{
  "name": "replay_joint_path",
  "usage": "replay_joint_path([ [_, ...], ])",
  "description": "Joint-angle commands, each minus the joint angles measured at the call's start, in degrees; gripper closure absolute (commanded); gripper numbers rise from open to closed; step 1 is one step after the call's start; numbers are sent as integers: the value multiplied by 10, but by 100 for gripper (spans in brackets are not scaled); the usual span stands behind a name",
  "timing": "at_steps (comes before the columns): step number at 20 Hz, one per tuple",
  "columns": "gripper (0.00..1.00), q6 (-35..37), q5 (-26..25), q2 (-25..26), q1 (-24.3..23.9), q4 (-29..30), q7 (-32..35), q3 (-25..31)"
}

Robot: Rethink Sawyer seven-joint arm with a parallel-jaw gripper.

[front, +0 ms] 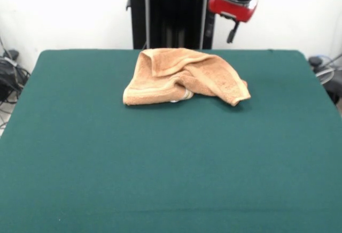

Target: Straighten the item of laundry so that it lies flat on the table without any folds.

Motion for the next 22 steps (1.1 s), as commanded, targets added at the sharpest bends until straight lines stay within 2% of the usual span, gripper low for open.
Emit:
replay_joint_path([
  [1,0,17,45,33,11,-6,160,-27],
  [5,0,-34,40,37,-17,6,145,12],
  [8,0,-67,31,43,-59,17,131,61],
  [22,0,-133,-2,51,-152,43,124,174],
])
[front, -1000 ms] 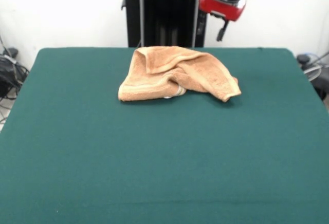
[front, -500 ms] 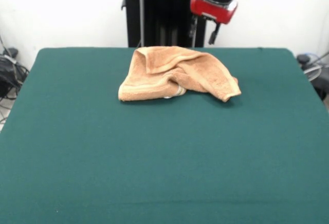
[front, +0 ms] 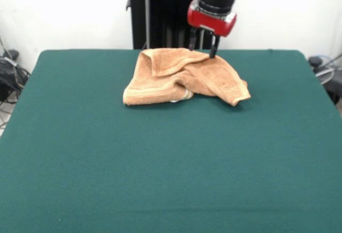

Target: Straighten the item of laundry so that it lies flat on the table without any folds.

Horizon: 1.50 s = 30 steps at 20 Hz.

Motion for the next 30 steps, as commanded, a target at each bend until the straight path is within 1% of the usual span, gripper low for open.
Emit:
replay_joint_path([
  [1,0,-55,-13,33,-43,40,125,122],
  [3,0,-57,-12,35,-47,41,126,129],
  [8,0,-15,7,21,-7,31,115,84],
  [10,0,-8,11,23,-1,29,116,78],
  [12,0,-11,13,26,2,30,117,76],
  [15,0,-16,10,29,-7,29,116,84],
  [17,0,2,14,27,0,17,108,70],
  [22,0,29,20,17,34,13,105,27],
  [30,0,23,20,33,62,0,99,-19],
])
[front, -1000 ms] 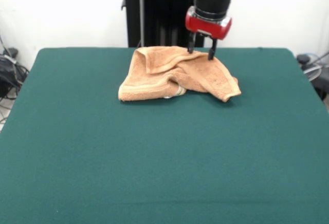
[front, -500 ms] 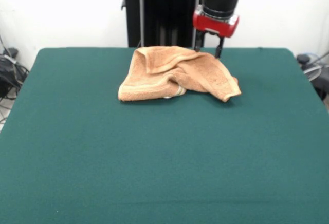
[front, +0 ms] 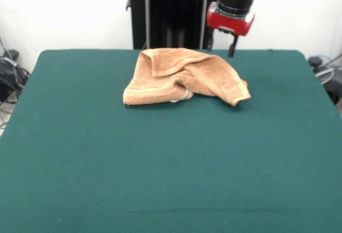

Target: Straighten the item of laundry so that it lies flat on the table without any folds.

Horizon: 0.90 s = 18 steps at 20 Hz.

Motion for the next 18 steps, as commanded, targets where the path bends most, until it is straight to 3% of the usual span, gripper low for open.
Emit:
replay_joint_path([
  [1,0,53,20,24,23,-27,100,-43],
  [6,0,68,22,21,40,-32,98,-66],
  [13,0,10,12,51,-2,-31,103,-18],
  [18,0,18,20,54,36,-40,104,-64],
])
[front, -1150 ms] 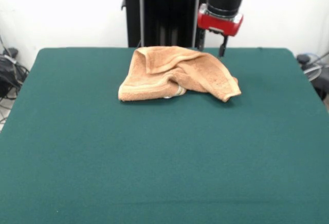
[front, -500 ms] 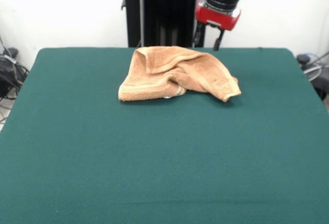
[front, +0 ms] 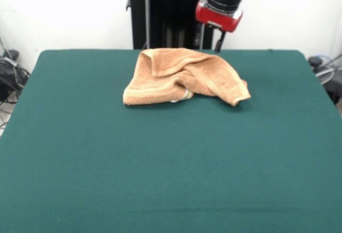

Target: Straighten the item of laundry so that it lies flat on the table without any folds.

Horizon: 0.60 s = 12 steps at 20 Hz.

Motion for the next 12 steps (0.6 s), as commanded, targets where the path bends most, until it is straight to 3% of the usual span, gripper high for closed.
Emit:
replay_joint_path([
  [1,0,16,21,42,23,-41,103,-23],
  [12,0,-35,32,81,40,-50,126,-39],
])
